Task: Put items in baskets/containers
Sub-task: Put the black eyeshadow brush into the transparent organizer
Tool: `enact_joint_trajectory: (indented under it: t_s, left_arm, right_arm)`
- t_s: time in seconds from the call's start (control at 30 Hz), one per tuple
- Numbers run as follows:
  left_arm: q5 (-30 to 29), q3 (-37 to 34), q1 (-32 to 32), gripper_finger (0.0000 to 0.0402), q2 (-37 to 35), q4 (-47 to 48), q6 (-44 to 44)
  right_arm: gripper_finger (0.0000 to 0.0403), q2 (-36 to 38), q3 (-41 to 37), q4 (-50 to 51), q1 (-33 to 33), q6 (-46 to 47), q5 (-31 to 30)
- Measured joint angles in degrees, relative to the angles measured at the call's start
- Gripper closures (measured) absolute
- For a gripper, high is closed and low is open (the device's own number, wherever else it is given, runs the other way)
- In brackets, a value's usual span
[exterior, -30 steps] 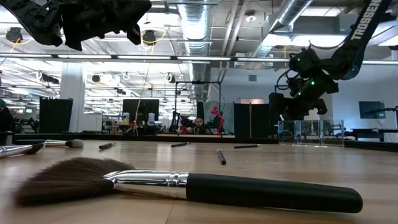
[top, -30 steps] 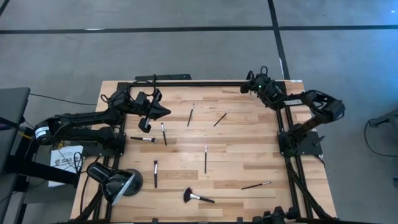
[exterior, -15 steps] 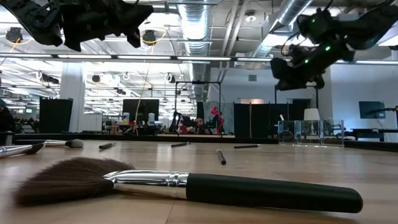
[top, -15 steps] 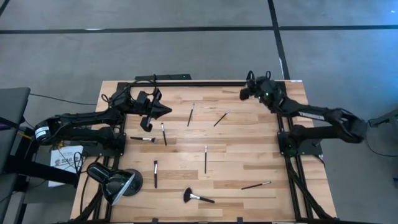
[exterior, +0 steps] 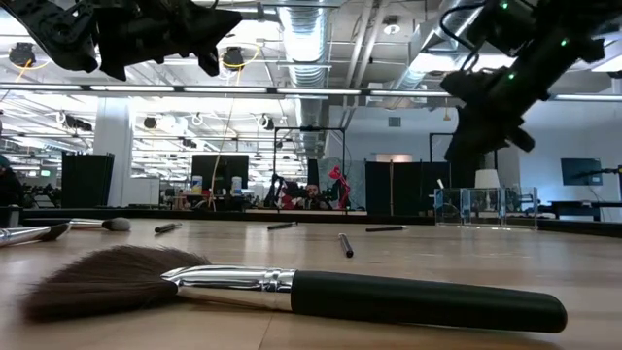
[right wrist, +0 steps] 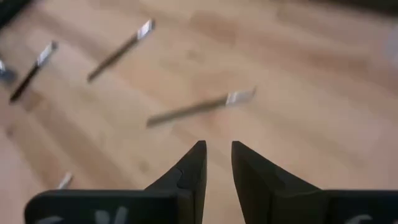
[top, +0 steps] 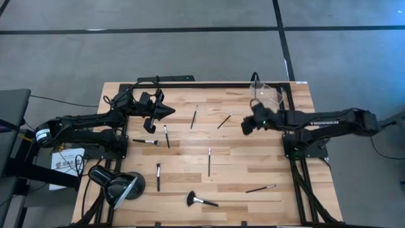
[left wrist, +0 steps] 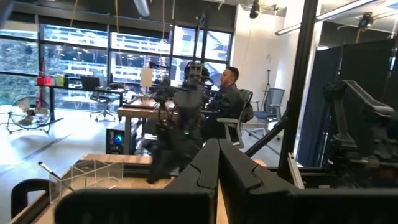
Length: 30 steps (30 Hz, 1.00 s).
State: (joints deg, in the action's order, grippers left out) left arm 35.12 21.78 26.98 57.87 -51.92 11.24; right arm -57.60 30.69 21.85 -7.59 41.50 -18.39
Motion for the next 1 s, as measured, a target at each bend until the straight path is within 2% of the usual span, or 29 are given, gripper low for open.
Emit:
enact_joint_trajectory:
  t_s: [0.17,0.47,0.6,0.83,1.0]
  left_arm:
    - [-0.03,0.00,0.00,0.0396,0.00,0.00,1.51]
    - [-0.01,0.00,0.01,0.0396,0.00,0.00,2.10]
    - [0.01,0.00,0.00,0.0396,0.00,0.02,2.76]
    - [0.01,0.02,0.01,0.0396,-0.04,0.07,4.44]
    - [0.03,0.02,0.02,0.0396,-0.04,0.04,4.29]
  right_arm:
    - [0.0336,-4.42,6.07,9.81,7.31,10.39,4.81]
    - [0.0336,-16.40,19.23,25.65,18.87,13.98,17.55]
    - [0.0336,-20.75,23.50,31.80,22.93,20.79,22.00]
    - [0.0336,-24.00,24.47,30.77,30.51,34.82,29.16]
    - [0.0336,-26.92,24.47,23.96,38.36,33.00,33.63]
